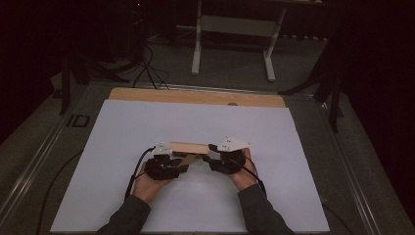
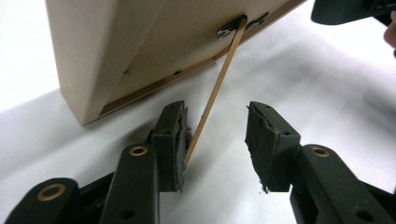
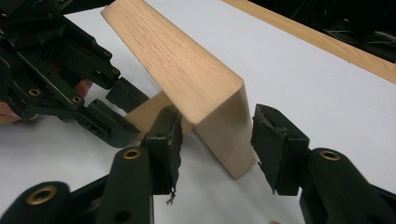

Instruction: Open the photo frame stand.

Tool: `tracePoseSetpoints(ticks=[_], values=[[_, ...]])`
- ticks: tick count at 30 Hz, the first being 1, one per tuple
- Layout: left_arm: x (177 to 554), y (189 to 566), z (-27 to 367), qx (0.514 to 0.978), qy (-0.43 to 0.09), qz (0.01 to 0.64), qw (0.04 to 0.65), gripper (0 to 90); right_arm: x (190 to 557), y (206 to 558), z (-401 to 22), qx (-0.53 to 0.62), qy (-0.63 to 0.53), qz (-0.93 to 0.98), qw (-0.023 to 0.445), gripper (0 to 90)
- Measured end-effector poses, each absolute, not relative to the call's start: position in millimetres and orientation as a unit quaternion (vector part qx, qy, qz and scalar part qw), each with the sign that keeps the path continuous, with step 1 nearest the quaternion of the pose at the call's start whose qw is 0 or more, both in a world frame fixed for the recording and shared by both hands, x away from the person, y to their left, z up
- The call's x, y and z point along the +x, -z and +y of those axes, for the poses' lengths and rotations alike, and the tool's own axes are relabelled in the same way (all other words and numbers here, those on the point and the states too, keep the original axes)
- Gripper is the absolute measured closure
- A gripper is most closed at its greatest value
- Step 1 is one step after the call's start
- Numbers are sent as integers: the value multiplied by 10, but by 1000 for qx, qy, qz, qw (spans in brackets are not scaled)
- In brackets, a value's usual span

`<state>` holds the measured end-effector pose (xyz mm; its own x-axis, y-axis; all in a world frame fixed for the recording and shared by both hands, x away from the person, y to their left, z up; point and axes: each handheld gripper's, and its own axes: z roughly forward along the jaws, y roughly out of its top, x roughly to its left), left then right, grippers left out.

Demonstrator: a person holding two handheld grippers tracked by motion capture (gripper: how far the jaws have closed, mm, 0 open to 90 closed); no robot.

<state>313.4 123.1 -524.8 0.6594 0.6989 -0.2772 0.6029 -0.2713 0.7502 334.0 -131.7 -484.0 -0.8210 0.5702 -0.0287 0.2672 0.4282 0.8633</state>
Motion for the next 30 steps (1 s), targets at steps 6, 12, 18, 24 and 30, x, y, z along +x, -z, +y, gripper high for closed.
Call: tracePoseSetpoints(ticks=[6, 12, 18, 24, 30], values=[[3116, 5226, 1256, 795, -64, 410, 442, 545, 3345, 4849, -1347, 255, -471, 830, 157, 490], [3085, 5209, 1271, 797, -77, 409, 439, 537, 3341, 4856, -1350, 254, -471, 831, 154, 471], [3036, 5175, 1274, 800, -89, 404, 435, 522, 3334, 4860, -1351, 252, -470, 832, 152, 457], [2989, 5128, 1298, 799, -106, 401, 436, 513, 3326, 4860, -1355, 251, -472, 832, 151, 446], [2956, 5091, 1328, 797, -123, 399, 436, 504, 3318, 4854, -1362, 250, -473, 831, 152, 441]])
